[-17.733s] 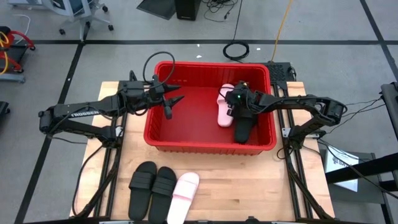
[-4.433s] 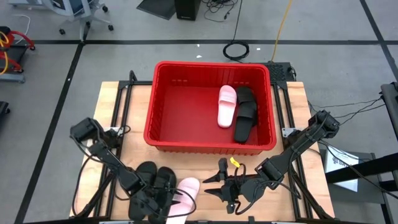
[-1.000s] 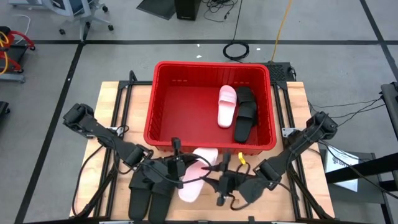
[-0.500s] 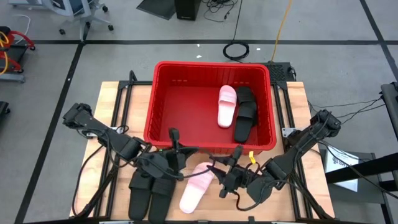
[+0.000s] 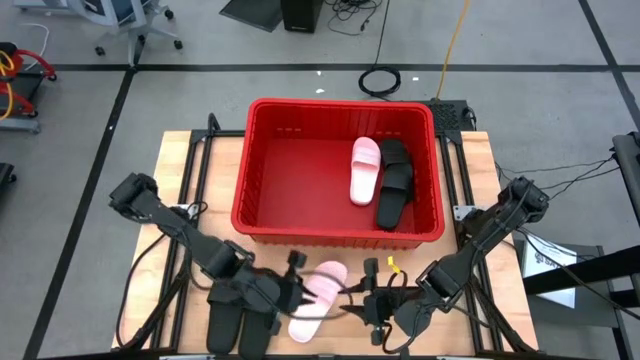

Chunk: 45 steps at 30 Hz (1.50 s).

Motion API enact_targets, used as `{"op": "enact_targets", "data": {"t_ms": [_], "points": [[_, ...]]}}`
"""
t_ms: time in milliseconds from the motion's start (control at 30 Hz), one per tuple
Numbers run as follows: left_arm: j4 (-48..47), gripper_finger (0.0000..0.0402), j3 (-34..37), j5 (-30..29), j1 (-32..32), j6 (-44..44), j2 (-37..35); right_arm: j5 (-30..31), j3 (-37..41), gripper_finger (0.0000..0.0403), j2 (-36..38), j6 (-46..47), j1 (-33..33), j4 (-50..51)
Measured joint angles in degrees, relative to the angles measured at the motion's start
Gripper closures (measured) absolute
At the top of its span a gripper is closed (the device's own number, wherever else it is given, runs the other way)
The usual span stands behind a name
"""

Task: Pick and place slides into bin
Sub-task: Put the pink slide into the red bin

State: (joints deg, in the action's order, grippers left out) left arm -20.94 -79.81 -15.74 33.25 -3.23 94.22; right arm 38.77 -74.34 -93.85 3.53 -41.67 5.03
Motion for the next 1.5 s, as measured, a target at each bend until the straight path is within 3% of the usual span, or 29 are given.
{"op": "enact_targets", "data": {"t_ms": [333,533,767,967,1267,1500], "points": [[0.2,0.0320,0.1,3.6,0.1,2.9,4.2,-3.1,7.7,0.0264,0.0,6.4,1.6,-1.7],[-1.3,0.0319,0.1,8.9,-0.9,5.0,6.1,-9.1,12.0,0.0264,0.0,2.6,2.1,-14.6],[-4.3,0.0320,0.1,9.3,-1.4,6.8,12.1,-9.1,17.0,0.0264,-1.2,5.7,4.6,-18.4],[-4.7,0.0320,0.1,8.7,-2.2,6.9,15.9,-15.6,16.8,0.0264,-6.6,7.4,6.4,-25.1],[-11.1,0.0320,0.1,3.5,0.0,9.8,9.3,-17.9,12.4,0.0264,-9.2,7.2,5.4,-24.0],[-14.2,0.0320,0.1,-5.6,3.4,9.1,-1.3,-17.6,6.8,0.0264,-11.4,4.7,5.7,-22.1]]}}
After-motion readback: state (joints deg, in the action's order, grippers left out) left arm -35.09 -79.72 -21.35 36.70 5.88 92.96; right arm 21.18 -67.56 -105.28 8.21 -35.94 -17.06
